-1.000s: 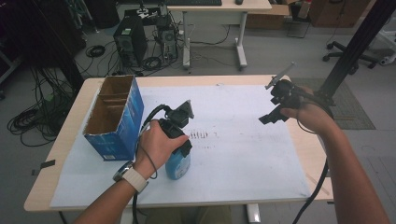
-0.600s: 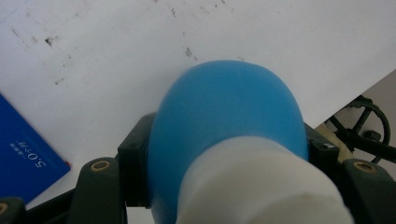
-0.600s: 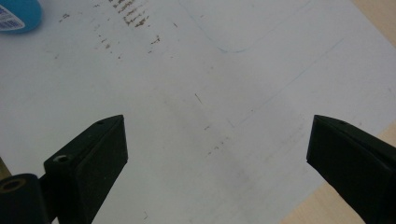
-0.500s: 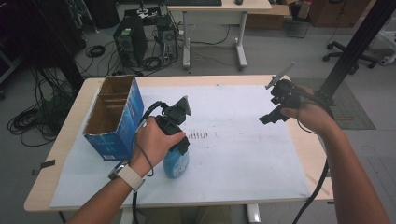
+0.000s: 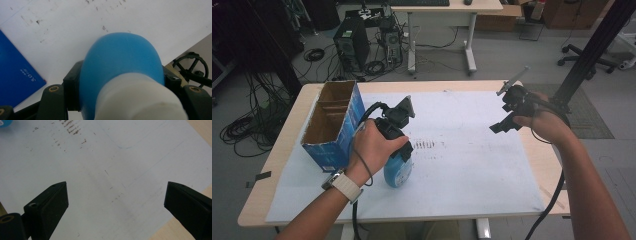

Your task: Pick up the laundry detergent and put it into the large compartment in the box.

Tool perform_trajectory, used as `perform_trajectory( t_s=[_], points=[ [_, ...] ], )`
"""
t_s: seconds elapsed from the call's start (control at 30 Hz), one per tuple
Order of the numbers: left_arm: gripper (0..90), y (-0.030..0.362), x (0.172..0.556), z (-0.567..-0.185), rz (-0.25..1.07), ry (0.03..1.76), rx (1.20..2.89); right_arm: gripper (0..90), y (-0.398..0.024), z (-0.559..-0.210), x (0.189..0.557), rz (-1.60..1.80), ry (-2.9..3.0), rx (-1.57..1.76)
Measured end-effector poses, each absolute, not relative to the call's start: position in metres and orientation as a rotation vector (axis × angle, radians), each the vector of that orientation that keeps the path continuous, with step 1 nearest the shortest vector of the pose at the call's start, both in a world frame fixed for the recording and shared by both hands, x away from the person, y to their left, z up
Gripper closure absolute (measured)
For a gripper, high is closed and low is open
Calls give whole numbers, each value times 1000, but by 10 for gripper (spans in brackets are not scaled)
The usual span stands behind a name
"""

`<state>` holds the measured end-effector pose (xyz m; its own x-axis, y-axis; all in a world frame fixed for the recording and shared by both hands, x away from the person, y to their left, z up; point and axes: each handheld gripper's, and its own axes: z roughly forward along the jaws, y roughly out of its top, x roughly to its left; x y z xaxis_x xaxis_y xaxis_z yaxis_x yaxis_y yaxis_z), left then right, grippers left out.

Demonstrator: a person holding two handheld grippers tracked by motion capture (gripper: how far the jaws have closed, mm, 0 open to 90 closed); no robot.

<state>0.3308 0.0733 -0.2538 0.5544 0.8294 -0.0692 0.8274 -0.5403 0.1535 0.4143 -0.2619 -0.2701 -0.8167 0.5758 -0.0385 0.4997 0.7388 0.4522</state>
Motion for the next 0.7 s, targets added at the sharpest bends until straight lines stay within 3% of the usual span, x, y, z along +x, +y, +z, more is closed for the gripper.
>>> perform_trajectory(
  t_s=[0.7],
  points=[
    [371,80,330,-214,49,1431,2595,57,-262,-270,414,647,2775,855]
  ],
)
